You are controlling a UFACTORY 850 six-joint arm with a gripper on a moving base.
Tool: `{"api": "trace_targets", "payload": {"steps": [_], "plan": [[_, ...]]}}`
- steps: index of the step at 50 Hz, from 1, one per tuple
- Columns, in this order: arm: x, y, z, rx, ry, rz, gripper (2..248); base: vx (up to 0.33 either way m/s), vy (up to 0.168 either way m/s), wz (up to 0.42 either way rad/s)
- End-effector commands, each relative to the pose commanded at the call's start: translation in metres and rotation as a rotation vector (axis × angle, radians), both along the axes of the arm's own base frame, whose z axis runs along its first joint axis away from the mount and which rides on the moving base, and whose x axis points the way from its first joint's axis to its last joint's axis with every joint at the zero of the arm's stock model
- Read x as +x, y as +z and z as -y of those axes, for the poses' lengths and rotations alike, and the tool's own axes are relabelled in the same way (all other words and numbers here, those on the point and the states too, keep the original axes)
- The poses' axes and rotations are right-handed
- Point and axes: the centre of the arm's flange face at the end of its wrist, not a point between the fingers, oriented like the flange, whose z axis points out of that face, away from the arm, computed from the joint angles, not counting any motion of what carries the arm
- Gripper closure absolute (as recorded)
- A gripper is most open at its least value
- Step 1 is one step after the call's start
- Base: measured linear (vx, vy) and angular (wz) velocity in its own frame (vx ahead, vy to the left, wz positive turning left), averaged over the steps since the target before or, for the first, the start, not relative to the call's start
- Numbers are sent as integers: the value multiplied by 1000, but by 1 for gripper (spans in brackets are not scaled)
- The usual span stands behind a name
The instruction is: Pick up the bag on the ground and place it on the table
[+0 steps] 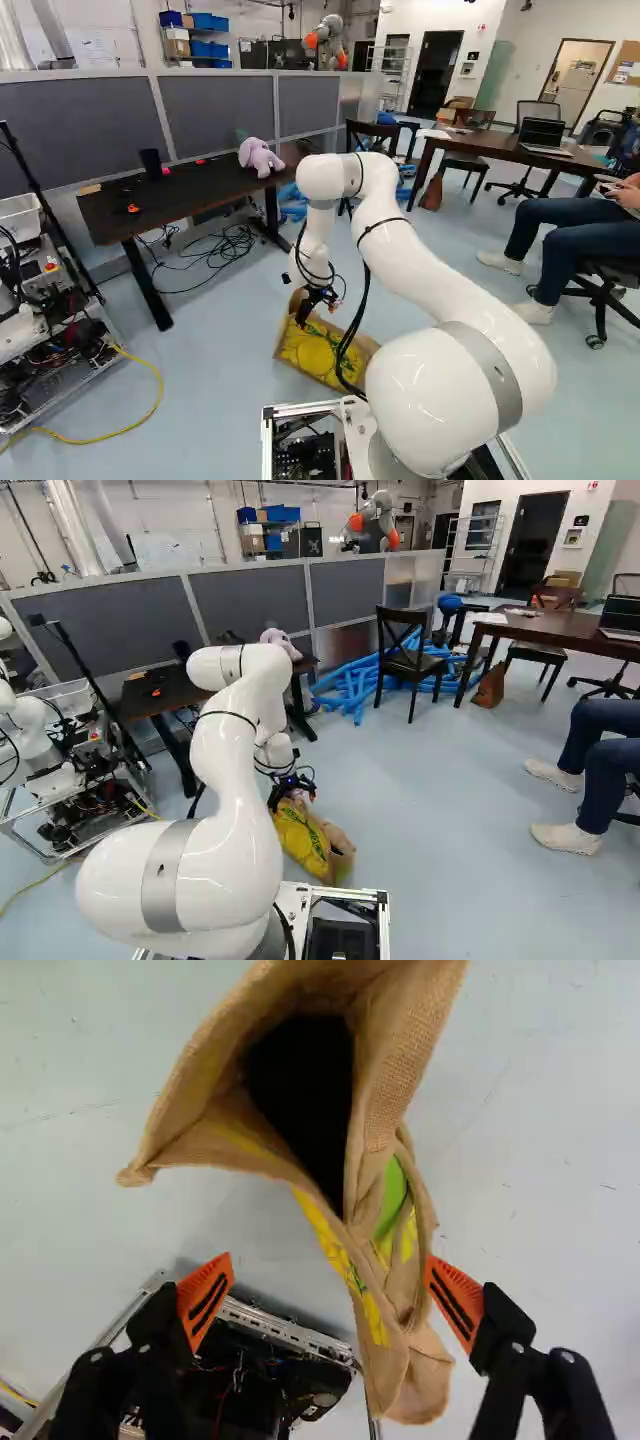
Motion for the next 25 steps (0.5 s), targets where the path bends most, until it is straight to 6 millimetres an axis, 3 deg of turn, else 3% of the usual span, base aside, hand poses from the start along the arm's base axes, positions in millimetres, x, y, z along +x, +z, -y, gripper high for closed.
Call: {"api": "trace_targets", "payload": {"steps": [25], "plan": [[6, -38, 21, 5, -43, 1, 3, 0, 0, 0]]}}
